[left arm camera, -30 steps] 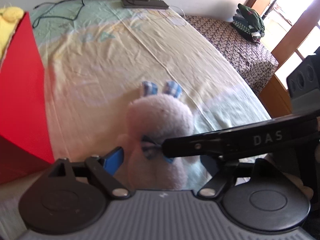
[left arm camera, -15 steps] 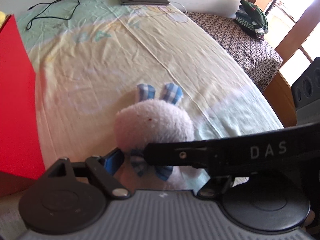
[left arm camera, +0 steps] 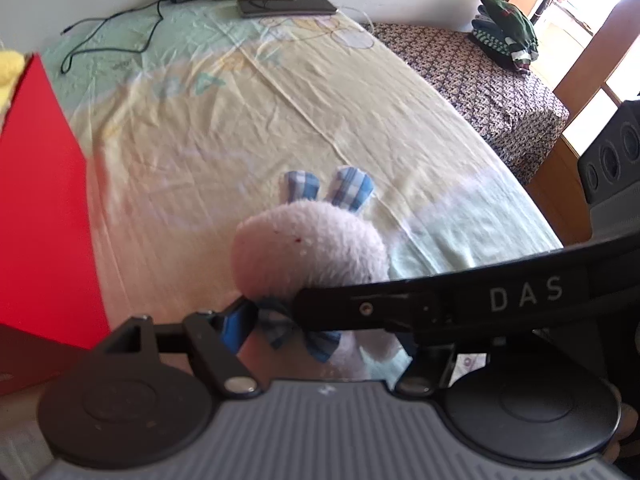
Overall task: Organize objects
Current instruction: 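Carry the second white bunny with the right gripper into the red box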
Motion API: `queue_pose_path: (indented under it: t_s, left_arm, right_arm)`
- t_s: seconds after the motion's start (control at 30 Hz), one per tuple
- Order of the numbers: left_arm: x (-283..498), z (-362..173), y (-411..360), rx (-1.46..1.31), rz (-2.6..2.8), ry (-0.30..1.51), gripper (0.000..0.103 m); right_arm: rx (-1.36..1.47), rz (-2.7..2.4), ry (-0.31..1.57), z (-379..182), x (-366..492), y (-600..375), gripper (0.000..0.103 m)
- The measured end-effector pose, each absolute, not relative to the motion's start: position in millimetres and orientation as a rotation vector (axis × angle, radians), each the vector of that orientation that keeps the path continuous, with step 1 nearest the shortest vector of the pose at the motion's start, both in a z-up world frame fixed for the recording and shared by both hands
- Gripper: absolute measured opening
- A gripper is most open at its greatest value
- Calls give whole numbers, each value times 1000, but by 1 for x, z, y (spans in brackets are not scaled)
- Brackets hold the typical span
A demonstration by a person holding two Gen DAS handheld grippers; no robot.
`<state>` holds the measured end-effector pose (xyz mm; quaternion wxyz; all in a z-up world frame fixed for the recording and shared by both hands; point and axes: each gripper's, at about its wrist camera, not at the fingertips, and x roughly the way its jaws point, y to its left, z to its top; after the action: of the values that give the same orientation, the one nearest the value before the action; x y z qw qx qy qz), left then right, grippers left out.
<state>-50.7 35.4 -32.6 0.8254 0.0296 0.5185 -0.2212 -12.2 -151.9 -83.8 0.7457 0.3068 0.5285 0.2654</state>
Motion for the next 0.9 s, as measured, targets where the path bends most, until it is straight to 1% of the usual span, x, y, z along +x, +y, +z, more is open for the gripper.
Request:
queue_pose_path:
  t_s: [0.23, 0.4, 0.67, 0.77, 0.9]
  left_arm:
    - [-67, 0, 37, 87, -478, 1021, 68]
    - [-80, 34, 55, 86, -487, 917, 68]
    - [-92, 92, 119, 18, -464, 749, 68]
    - [-95, 107, 148, 8, -434, 695, 68]
    - [-95, 117, 187, -26, -399, 669, 68]
  right_arm:
    - [610, 625, 1073, -46, -22, -149, 52]
    - [544, 644, 962, -6, -33, -132, 52]
    - [443, 699, 769, 56, -40, -77, 51]
    - [423, 731, 723, 67, -36, -52, 51]
    - [403, 756, 698, 72, -29, -16, 51]
